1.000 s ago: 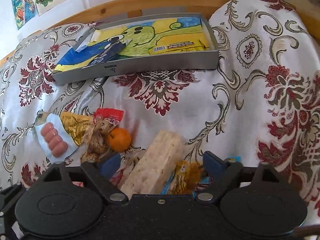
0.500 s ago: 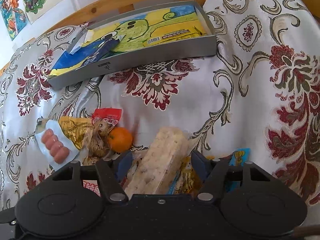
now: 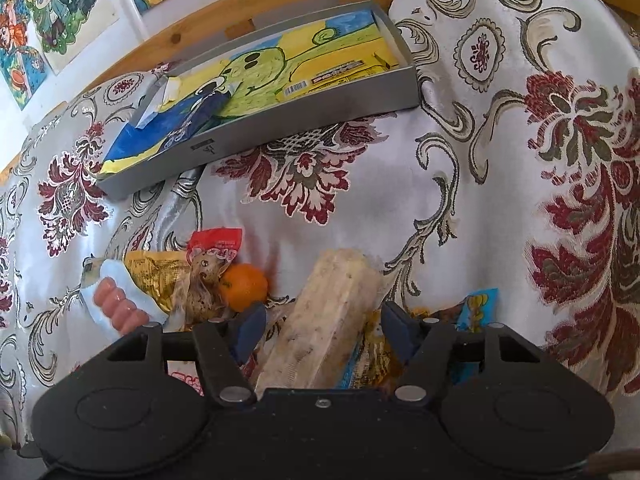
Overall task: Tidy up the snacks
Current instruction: 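Lower the right tool onto the pale nougat bar while the left tool approaches the dark jerky pack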
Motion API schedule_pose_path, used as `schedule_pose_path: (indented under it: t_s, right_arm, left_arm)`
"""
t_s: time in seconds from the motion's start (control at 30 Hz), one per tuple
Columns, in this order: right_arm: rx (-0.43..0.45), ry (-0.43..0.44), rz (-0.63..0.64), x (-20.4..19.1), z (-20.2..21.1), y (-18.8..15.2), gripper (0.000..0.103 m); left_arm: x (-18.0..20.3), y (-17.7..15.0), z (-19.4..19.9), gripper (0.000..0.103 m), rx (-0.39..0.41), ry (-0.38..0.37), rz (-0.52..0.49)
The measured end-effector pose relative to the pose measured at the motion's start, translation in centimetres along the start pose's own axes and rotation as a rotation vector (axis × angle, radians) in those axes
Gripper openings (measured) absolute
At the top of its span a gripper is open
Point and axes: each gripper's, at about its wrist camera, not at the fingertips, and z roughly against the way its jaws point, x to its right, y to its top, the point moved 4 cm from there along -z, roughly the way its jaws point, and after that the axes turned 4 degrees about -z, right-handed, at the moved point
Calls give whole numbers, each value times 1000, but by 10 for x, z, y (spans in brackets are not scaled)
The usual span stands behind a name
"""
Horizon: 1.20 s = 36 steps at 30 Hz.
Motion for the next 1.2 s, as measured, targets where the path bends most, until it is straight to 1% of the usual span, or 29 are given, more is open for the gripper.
schedule_pose_path:
  t_s: [0.2, 0.43, 0.6, 0.7, 0.77, 0.83, 0.97, 1.07, 1.2]
  right_arm:
    - [-3, 4, -3, 0, 1, 0, 66]
    - [-4, 9, -22, 2, 4, -2, 65]
    - [-16, -14, 17, -2, 0, -5, 62]
    - [-20, -30, 59, -7, -1, -9, 62]
    - [-24, -41, 98, -12, -2, -12, 63]
    - [-39, -50, 132, -16, -5, -15, 64]
    - [-45, -76, 192, -22, -7, -20, 65]
    - [-45, -81, 205, -23, -6, -23, 59]
    - [-46, -66, 202, -23, -3, -27, 54]
  left_arm:
    - [1, -4, 11, 49, 12, 22, -8]
    - [3, -14, 29, 49, -10, 64, -94]
    - [7, -20, 41, 49, 14, 91, -127]
    - [11, -24, 42, 49, 11, 118, -157]
    - [8, -26, 41, 49, -1, 138, -142]
    - [4, -27, 42, 49, -2, 140, -118]
    - [5, -27, 46, 49, 16, 169, -130]
    - [4, -28, 48, 49, 23, 175, -119]
    - [5, -28, 49, 49, 36, 183, -121]
